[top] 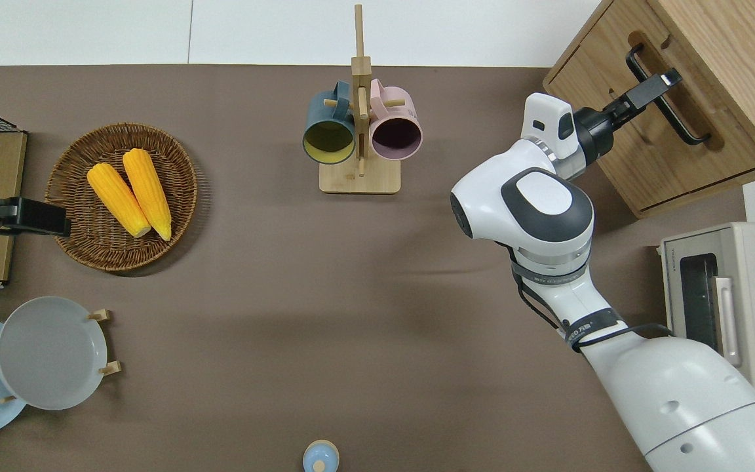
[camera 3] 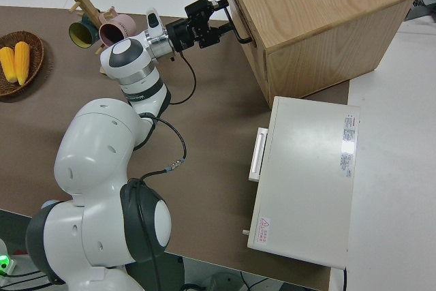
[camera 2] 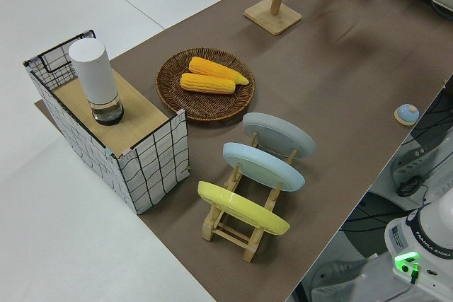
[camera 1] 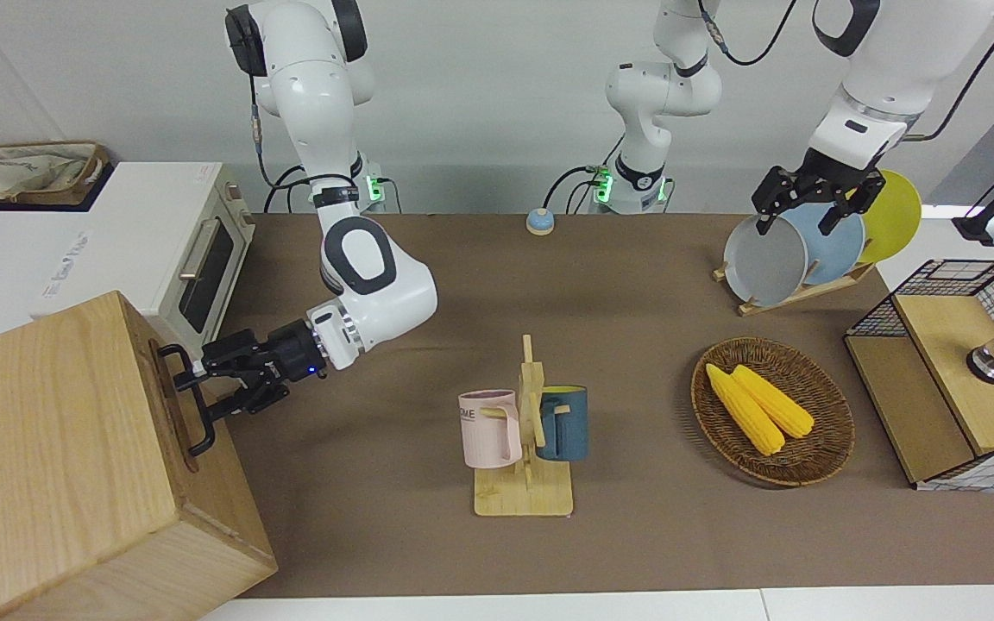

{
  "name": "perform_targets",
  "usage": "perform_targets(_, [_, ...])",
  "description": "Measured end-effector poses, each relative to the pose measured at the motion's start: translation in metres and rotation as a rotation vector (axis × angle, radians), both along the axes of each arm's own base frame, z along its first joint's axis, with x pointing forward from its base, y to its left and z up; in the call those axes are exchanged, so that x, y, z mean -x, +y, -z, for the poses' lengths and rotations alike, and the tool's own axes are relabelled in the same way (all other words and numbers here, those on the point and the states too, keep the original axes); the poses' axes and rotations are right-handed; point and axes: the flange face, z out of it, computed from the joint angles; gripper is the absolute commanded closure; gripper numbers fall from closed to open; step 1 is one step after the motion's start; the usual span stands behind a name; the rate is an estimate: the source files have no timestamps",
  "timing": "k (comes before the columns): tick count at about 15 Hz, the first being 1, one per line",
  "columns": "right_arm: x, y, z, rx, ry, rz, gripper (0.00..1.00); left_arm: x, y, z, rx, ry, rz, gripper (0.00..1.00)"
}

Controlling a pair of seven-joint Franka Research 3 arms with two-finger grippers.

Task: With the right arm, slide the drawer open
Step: 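Close the right gripper on the black drawer handle, then pull the handle toward the robot with the right gripper, sliding the drawer out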

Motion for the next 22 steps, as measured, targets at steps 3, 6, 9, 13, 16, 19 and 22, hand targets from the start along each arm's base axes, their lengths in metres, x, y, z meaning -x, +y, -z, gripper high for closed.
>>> perform_targets(3, [0.000, -0.001, 0.000, -0.002, 0.001, -0.003, 0.608, 0.000, 0.000, 0.000, 0.000, 0.000, 0.000, 0.00])
perform_targets(6, [0.000, 0.000, 0.000, 0.000, 0.004, -0.004, 0.876, 0.000, 0.000, 0.000, 0.000, 0.000, 0.000, 0.00])
perform_targets(9, [-0.001, 0.000, 0.000, 0.003, 0.009, -0.004, 0.984, 0.000, 0.000, 0.000, 0.000, 0.000, 0.000, 0.00])
perform_targets(13, [0.000, 0.000, 0.000, 0.004, 0.011, -0.004, 0.984, 0.000, 0.000, 0.000, 0.000, 0.000, 0.000, 0.00])
perform_targets(16, [0.000, 0.000, 0.000, 0.002, 0.012, -0.005, 0.984, 0.000, 0.000, 0.000, 0.000, 0.000, 0.000, 0.00])
perform_targets(19, [0.000, 0.003, -0.001, -0.001, 0.016, -0.006, 0.984, 0.000, 0.000, 0.000, 0.000, 0.000, 0.000, 0.00])
perform_targets(22, [0.005, 0.013, -0.004, -0.016, 0.026, -0.002, 0.984, 0.000, 0.000, 0.000, 0.000, 0.000, 0.000, 0.00])
